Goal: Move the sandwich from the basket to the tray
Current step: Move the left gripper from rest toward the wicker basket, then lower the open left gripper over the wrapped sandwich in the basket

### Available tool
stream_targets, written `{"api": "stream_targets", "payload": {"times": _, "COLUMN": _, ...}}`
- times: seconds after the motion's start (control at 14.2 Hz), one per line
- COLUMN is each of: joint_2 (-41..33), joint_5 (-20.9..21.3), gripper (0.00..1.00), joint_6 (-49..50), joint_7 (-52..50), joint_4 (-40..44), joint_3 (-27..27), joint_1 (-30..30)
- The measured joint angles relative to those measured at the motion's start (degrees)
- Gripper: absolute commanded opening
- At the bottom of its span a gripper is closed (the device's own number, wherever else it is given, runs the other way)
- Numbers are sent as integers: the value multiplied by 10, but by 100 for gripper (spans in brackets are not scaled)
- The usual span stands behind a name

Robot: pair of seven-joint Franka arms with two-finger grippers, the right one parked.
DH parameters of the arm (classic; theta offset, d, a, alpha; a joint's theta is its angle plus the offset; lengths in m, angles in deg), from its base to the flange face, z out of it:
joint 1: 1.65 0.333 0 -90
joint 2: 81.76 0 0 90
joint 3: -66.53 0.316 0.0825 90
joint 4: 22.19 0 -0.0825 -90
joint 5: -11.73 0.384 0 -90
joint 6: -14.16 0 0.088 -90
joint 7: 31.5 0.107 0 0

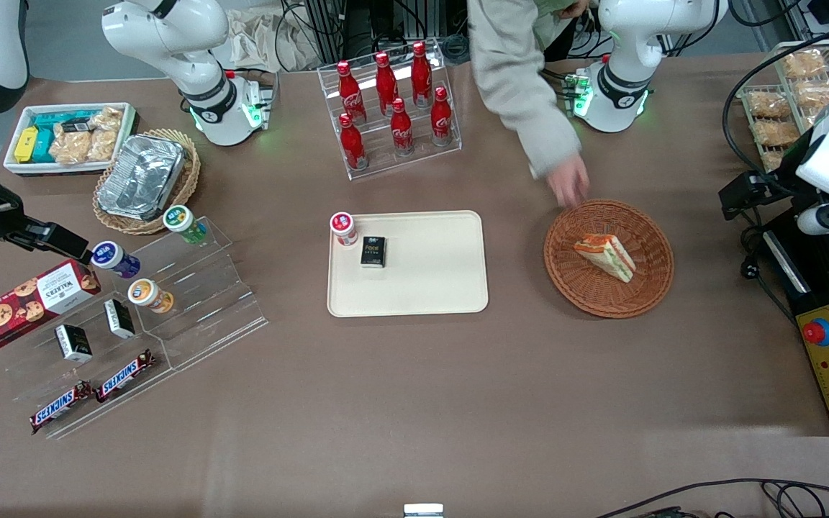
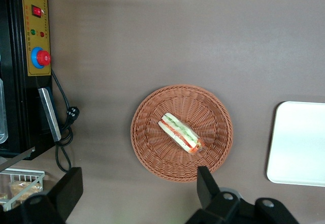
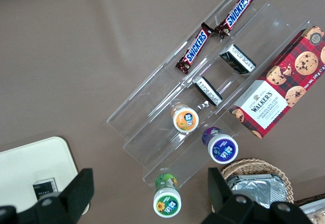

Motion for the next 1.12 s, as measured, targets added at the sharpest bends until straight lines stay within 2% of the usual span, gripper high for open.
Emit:
{"api": "stream_targets", "payload": {"times": 0.35, "joint_2": 0, "joint_5": 7, "gripper": 100, "joint_6": 1, "joint_7": 0, "joint_4": -5, "joint_3": -2, "joint_1": -1}}
{"api": "stream_targets", "payload": {"times": 0.56, "joint_2": -10, "joint_5": 18, "gripper": 100, "joint_6": -13, "joint_7": -5, "joint_4": -52, "joint_3": -4, "joint_1": -2}}
{"api": "stream_targets", "payload": {"times": 0.7, "joint_2": -38, "joint_5": 18, "gripper": 100, "joint_6": -67, "joint_7": -28, "joint_4": -122, "joint_3": -6, "joint_1": -2}}
{"api": "stream_targets", "payload": {"times": 0.91, "joint_2": -109, "joint_5": 18, "gripper": 100, "joint_6": -188, "joint_7": -97, "joint_4": -281, "joint_3": -7, "joint_1": -2}}
{"api": "stream_targets", "payload": {"times": 1.12, "joint_2": -142, "joint_5": 18, "gripper": 100, "joint_6": -222, "joint_7": -233, "joint_4": -379, "joint_3": -14, "joint_1": -3}}
